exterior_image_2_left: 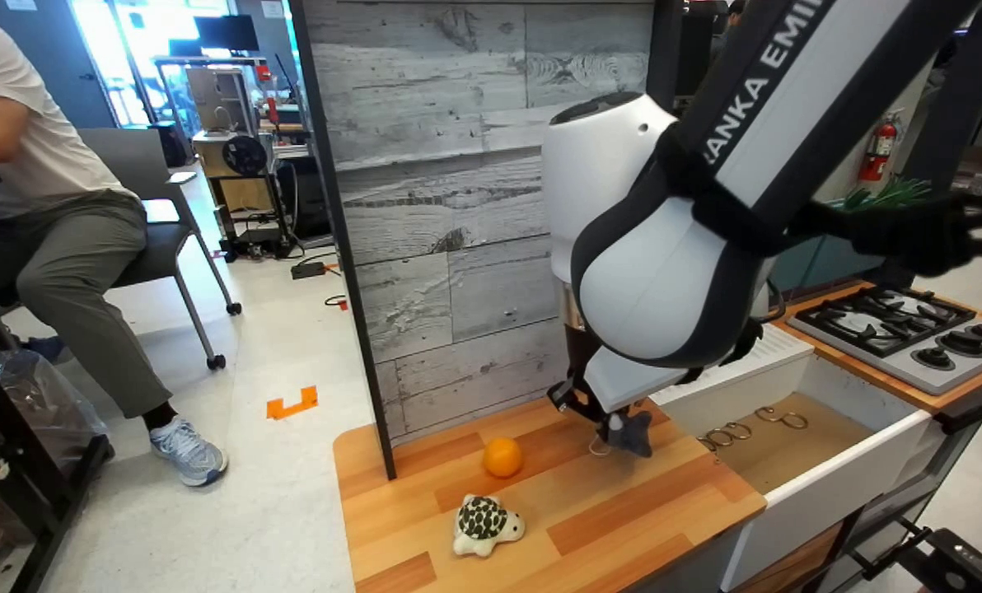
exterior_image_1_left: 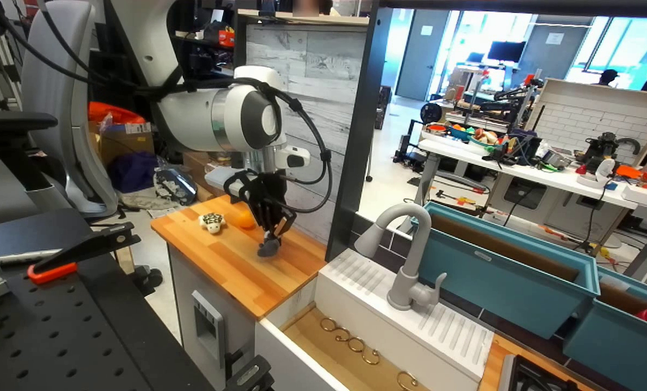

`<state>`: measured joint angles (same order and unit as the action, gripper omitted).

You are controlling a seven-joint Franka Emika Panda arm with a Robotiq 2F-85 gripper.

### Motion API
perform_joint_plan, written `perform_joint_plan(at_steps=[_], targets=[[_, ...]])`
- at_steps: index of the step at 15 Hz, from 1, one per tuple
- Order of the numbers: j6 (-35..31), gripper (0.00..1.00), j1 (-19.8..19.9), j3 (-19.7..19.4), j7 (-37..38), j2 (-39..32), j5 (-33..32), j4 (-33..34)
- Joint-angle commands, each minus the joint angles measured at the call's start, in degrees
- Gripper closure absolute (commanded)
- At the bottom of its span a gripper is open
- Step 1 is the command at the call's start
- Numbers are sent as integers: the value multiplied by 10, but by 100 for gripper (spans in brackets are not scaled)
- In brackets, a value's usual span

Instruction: Move the grey toy forward

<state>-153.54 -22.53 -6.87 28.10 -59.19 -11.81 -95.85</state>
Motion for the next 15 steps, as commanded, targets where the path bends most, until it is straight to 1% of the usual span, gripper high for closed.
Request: perform_joint_plan(at_steps=[1, 4, 7, 15], targets=[[17, 97, 5, 37, -40, 55, 31, -60], [34, 97, 4, 57, -53, 66, 39, -85], [46, 97, 2, 65, -56, 63, 41, -95], [57, 97, -2, 50, -49, 45, 36, -74]])
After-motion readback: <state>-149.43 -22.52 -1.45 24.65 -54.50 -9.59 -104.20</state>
